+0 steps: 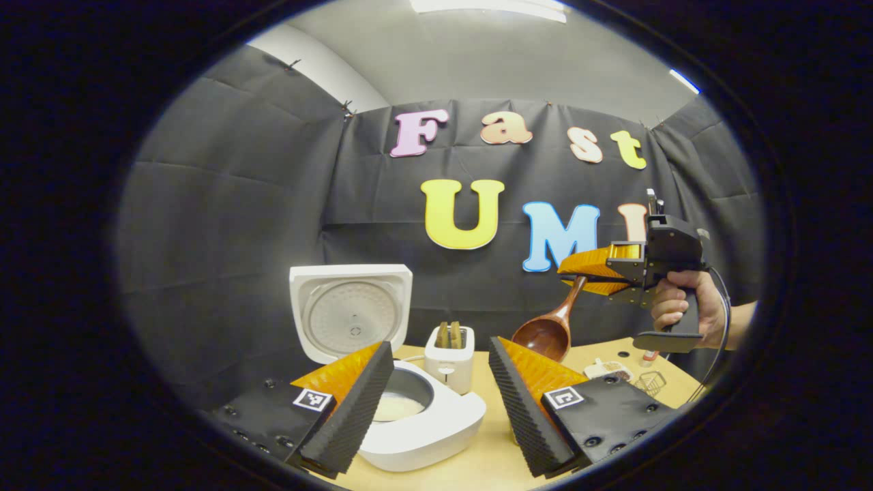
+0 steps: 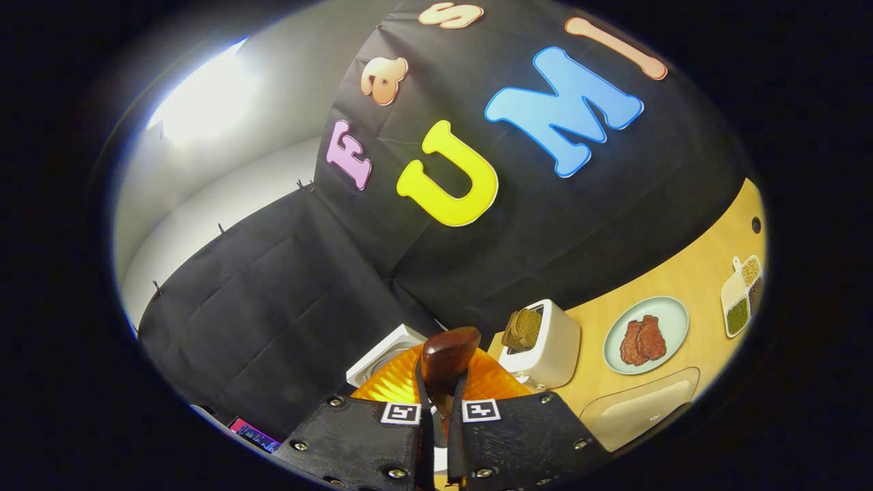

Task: Close the left gripper, press the button to open the rice cooker; take a wooden spoon from the chopstick holder with the right hand, scoop a spoonful of rice and pour it into the rice cooker, then put the wooden spoon back into the chopstick holder.

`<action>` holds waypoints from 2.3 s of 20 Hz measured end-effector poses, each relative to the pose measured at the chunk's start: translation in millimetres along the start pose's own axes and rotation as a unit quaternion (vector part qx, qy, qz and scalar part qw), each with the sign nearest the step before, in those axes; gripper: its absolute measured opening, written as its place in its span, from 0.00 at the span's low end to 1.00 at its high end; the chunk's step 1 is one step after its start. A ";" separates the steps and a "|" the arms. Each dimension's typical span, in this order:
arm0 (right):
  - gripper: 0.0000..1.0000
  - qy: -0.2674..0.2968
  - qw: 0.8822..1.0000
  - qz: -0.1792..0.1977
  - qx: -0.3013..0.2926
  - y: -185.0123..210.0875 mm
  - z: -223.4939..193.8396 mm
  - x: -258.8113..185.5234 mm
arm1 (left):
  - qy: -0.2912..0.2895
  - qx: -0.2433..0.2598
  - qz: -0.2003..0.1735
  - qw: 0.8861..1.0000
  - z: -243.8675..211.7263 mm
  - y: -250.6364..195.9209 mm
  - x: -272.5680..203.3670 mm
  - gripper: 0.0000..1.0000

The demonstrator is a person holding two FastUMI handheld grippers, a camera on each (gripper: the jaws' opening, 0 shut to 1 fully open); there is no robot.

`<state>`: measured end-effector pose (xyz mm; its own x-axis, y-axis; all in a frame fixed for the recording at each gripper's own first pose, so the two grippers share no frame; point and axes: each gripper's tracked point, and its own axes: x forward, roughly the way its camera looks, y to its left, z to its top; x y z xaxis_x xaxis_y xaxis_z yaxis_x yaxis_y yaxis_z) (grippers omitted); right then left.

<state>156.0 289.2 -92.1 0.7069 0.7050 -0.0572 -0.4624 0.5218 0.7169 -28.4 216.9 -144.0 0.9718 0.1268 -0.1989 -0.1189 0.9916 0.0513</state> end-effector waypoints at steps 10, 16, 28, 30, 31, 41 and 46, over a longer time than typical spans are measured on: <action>0.07 -0.036 0.997 -0.065 -0.005 -63.0 49.7 -97.7 | -0.002 -0.005 -0.063 0.998 3.9 -87.8 9.9 0.99; 0.07 -0.063 0.991 -0.117 -0.009 -103.1 66.4 -154.9 | 0.005 -0.001 -0.099 0.995 4.6 -129.6 21.1 0.99; 0.08 -0.122 0.957 -0.261 -0.030 -202.0 99.9 -243.9 | -0.003 0.022 -0.114 0.993 35.6 -157.1 29.4 0.98; 0.07 -0.122 0.940 -0.314 -0.052 -232.1 100.2 -255.4 | -0.003 0.020 -0.107 0.994 42.1 -154.9 27.3 0.98; 0.07 -0.121 0.933 -0.333 -0.061 -244.5 98.9 -258.9 | -0.003 0.020 -0.102 0.995 43.9 -152.6 26.0 0.98; 0.08 -0.091 0.909 -0.400 -0.075 -319.4 64.5 -242.1 | 0.011 0.027 -0.060 0.998 49.3 -146.7 11.3 0.96; 0.08 -0.053 0.904 -0.410 -0.109 -341.2 42.8 -226.0 | 0.012 0.028 -0.034 0.999 48.9 -150.0 8.9 0.98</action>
<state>176.9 -68.8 -294.0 0.9018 -0.0053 -0.4321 0.1532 0.9389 0.3083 8.1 67.9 -105.6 0.9718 0.0603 -0.2280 -0.0404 0.9950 0.0911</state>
